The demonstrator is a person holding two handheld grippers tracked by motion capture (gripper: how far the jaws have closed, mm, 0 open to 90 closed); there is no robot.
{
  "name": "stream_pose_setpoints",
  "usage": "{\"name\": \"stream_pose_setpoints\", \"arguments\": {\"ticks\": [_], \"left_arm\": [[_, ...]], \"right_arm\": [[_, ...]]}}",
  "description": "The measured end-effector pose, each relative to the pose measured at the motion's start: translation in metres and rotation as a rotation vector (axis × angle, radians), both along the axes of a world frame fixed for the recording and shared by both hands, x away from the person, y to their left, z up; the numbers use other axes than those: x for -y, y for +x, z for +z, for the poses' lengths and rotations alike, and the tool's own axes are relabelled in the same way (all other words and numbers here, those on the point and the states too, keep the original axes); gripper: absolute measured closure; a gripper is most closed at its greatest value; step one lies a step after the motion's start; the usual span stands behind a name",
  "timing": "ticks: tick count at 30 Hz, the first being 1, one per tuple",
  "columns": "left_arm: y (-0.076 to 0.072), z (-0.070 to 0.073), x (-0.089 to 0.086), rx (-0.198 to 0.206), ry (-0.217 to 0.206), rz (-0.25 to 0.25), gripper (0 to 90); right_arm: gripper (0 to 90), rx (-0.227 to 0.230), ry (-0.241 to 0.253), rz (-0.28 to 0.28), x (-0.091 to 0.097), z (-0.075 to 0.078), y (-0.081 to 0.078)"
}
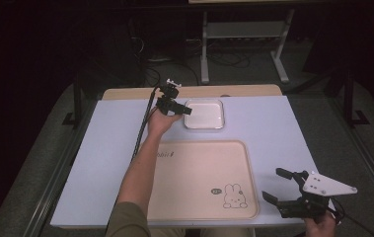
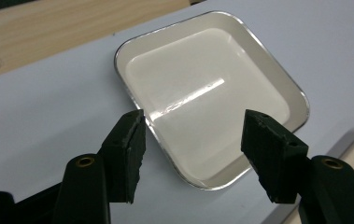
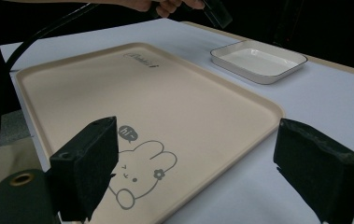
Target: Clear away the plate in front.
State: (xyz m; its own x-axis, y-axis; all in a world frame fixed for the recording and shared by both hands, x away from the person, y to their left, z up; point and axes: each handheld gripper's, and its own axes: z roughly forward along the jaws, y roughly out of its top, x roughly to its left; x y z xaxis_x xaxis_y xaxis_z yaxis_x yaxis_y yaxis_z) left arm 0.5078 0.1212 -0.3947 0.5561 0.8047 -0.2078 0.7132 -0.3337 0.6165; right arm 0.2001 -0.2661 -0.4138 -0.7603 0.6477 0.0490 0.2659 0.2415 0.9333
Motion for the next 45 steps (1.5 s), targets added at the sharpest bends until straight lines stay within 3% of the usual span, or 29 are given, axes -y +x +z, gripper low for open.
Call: {"name": "stream_pose_setpoints", "arguments": {"ticks": [5,14,38,45], "left_arm": [[0.006,-0.010,-0.002,-0.031,0.001,0.038,42.0],[0.009,-0.024,0.003,-0.066,0.022,0.064,51.1],[0.011,-0.045,0.013,-0.147,0.034,0.153,76.6],[0.009,-0.048,0.012,-0.165,-0.019,0.213,81.9]], "right_arm": [[13.1,0.002,-0.002,0.005,0.000,0.000,0.000],[13.2,0.002,-0.001,0.007,0.000,0.000,0.000],[13.1,0.003,-0.001,0.022,0.000,0.000,0.000],[13.1,0.004,0.000,0.027,0.001,0.000,0.000]]}}
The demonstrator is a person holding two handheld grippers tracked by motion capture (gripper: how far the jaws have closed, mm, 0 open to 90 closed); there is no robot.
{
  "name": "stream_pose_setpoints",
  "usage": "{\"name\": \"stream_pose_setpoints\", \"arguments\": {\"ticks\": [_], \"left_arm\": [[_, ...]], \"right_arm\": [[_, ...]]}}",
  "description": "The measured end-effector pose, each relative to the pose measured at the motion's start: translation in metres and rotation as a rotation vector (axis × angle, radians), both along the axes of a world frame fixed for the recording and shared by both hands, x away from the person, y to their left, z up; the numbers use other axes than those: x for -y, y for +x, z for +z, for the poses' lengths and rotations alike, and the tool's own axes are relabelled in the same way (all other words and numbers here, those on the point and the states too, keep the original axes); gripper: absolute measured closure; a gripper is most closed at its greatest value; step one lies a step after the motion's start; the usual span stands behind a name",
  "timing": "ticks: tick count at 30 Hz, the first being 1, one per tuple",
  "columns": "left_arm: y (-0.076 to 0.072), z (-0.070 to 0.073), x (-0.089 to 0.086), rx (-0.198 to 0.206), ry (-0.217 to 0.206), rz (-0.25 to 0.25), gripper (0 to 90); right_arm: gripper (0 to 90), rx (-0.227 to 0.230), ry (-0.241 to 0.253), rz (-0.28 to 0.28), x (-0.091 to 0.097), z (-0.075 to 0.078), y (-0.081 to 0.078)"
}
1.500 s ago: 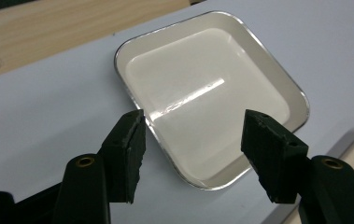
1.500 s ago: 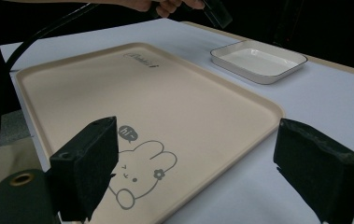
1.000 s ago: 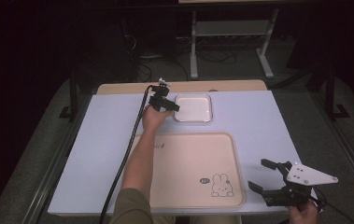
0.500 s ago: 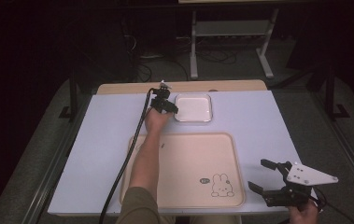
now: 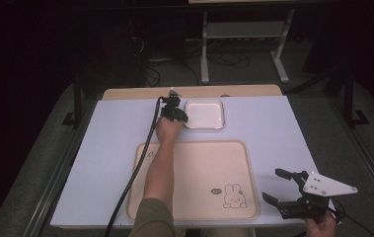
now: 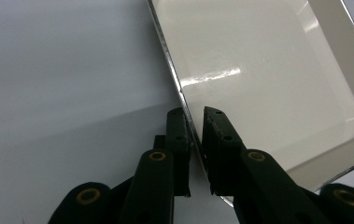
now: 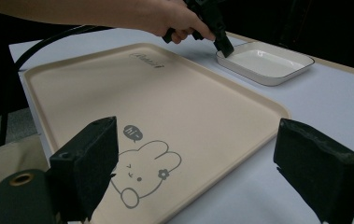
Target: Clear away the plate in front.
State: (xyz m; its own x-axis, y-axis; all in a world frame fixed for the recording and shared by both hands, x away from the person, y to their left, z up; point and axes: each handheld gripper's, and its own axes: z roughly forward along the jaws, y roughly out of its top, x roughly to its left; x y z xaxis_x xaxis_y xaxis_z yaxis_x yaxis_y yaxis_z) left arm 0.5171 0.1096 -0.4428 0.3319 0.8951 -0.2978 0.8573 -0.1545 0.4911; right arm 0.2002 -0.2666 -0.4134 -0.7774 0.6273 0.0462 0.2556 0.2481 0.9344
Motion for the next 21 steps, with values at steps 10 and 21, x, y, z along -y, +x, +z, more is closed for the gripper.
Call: {"name": "stream_pose_setpoints", "arguments": {"ticks": [10,21], "left_arm": [[-0.003,-0.007,-0.005,-0.011,-0.146,0.105,88.8],[-0.009,-0.003,-0.011,0.019,-0.195,0.174,89.0]], "right_arm": [[13.1,-0.002,0.004,0.005,0.000,0.000,0.000],[13.1,-0.004,0.006,-0.001,0.001,0.000,0.000]]}}
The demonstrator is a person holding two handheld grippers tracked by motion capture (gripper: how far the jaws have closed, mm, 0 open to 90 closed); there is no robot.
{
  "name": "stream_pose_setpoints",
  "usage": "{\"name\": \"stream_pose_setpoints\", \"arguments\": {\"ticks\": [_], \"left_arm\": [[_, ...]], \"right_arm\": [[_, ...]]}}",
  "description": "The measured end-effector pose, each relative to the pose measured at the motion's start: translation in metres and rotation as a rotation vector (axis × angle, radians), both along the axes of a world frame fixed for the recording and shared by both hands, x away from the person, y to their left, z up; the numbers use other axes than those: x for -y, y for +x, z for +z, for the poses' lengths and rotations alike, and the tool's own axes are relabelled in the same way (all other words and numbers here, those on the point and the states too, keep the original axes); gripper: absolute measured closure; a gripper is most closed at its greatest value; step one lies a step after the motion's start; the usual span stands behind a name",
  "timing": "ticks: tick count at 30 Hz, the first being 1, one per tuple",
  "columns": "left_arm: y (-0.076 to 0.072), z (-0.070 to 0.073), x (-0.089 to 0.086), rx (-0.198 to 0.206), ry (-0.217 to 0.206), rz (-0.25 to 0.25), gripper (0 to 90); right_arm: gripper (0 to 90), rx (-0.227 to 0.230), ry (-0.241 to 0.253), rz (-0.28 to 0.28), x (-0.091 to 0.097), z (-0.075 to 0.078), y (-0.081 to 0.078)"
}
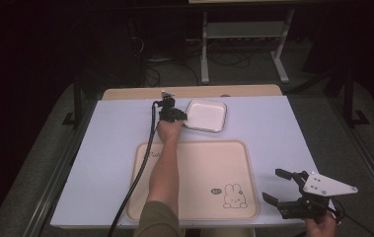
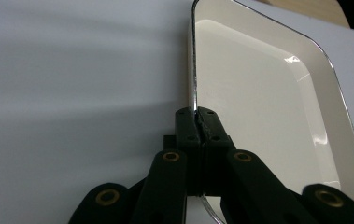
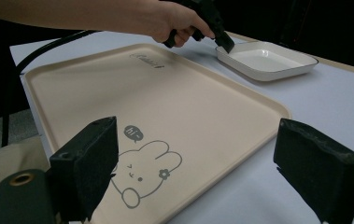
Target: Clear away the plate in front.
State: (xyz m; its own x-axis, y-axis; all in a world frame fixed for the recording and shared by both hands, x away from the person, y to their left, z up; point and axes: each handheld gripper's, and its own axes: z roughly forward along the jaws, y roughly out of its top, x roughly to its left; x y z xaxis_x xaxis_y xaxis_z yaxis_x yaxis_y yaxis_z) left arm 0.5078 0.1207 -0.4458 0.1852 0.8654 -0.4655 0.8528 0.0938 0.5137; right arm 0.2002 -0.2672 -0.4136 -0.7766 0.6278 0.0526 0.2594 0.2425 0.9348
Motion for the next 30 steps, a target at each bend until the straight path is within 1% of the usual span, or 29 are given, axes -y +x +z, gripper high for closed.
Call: {"name": "stream_pose_setpoints", "arguments": {"ticks": [4,5,10,16,24,30], "left_arm": [[-0.003,0.005,-0.003,0.009,-0.011,0.009,88.9],[-0.003,0.007,-0.004,0.016,-0.014,0.009,89.0],[-0.007,0.018,-0.006,0.045,-0.054,0.017,88.9],[-0.013,0.028,-0.011,0.075,-0.082,0.033,88.9],[-0.021,0.040,-0.022,0.100,-0.103,0.035,88.9],[-0.025,0.051,-0.028,0.122,-0.123,0.038,89.0]], "right_arm": [[13.1,-0.001,0.003,-0.003,0.000,0.000,0.000],[13.1,-0.001,0.002,-0.003,0.000,0.000,0.000],[13.1,-0.003,0.001,-0.003,0.000,0.000,0.000],[13.1,-0.004,0.007,-0.011,0.001,0.000,0.000],[13.1,-0.004,0.012,-0.014,0.001,0.000,0.000],[13.1,-0.007,0.015,-0.018,0.002,0.000,0.000]]}}
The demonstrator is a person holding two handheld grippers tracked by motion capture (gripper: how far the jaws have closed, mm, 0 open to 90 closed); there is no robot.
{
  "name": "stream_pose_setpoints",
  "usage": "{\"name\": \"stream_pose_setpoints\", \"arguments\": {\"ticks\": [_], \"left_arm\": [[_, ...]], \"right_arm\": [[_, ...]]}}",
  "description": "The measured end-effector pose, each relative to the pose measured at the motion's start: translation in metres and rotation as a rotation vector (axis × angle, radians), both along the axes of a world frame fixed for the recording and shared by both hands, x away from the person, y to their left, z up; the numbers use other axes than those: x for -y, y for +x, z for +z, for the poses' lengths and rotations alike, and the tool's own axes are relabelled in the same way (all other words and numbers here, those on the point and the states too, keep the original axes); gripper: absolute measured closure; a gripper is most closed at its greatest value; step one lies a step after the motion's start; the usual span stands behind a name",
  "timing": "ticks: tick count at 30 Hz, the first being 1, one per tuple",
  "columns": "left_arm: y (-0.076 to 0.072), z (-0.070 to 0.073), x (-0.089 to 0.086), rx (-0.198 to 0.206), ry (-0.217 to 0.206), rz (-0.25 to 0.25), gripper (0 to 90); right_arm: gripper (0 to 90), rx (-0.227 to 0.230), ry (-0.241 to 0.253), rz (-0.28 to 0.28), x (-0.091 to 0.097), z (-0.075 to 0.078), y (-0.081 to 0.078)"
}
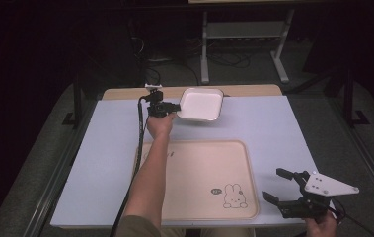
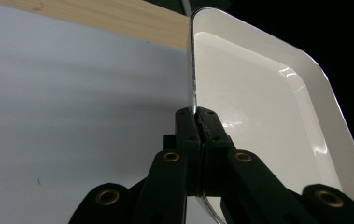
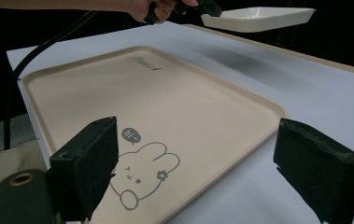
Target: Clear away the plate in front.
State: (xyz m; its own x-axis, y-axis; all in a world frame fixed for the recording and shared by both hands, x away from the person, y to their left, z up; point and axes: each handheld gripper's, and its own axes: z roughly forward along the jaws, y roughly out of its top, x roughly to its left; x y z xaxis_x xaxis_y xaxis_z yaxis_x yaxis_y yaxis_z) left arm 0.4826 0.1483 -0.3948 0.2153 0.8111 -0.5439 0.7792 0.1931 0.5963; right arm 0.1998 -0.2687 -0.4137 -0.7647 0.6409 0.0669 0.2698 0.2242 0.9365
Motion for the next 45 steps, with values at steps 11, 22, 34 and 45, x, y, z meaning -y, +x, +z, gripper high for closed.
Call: {"name": "stream_pose_setpoints", "arguments": {"ticks": [11,22,34,45], "left_arm": [[-0.009,0.017,-0.006,0.035,-0.032,-0.017,89.0],[-0.027,0.035,-0.017,0.080,-0.060,-0.041,89.0],[-0.055,0.040,-0.044,0.095,-0.071,-0.039,89.0],[-0.080,0.033,-0.070,0.093,-0.076,-0.021,89.0]], "right_arm": [[13.1,-0.001,0.002,-0.004,0.000,0.000,0.000],[13.1,0.001,-0.001,-0.005,0.000,0.000,0.000],[13.1,-0.002,-0.005,-0.007,-0.001,0.000,0.000],[13.1,-0.006,-0.012,-0.005,-0.002,0.000,0.000]]}}
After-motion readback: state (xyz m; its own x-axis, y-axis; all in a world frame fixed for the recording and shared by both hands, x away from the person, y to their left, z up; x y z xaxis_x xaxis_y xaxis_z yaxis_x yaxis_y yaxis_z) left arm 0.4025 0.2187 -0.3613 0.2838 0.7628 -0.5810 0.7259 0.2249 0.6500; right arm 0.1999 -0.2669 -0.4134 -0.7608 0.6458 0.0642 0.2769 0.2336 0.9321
